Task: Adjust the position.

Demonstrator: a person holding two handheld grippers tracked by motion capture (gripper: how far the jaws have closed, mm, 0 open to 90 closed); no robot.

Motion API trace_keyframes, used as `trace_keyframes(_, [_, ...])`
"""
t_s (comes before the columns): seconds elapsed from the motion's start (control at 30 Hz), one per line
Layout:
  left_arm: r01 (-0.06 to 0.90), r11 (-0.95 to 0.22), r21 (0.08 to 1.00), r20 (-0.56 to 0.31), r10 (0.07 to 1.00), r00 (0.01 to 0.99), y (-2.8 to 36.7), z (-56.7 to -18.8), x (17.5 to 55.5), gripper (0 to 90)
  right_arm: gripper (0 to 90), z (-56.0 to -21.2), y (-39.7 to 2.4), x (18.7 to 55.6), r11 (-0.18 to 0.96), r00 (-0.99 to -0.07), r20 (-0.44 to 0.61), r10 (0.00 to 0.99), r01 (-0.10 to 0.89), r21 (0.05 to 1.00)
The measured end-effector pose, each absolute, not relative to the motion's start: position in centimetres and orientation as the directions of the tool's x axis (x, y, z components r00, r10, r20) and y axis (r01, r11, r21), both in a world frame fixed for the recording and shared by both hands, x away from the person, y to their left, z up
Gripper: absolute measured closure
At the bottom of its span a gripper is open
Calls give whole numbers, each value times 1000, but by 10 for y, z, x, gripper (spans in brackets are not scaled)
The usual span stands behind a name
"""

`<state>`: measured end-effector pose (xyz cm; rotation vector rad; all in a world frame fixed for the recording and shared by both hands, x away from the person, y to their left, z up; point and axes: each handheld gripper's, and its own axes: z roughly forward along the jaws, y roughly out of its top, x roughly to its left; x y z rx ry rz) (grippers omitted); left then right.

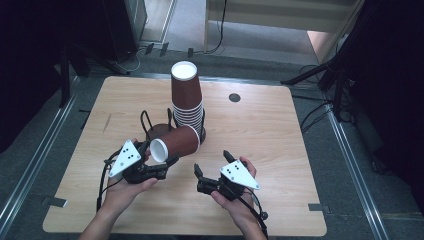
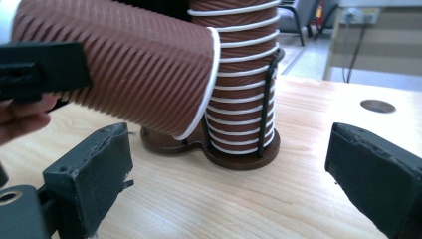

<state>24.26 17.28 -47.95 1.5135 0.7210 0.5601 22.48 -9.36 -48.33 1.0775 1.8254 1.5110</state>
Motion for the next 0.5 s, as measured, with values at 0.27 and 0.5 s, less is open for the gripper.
trace_keyframes(0.27, [93,23,995,-81,726,683,170,-482,243,217,0,-479,-96,225,-140,-459,311,832,369,919])
trace_keyframes(0.5, [86,43,995,-91,713,695,164,-486,241,218,0,-468,-99,220,-294,-378,462,802,423,857])
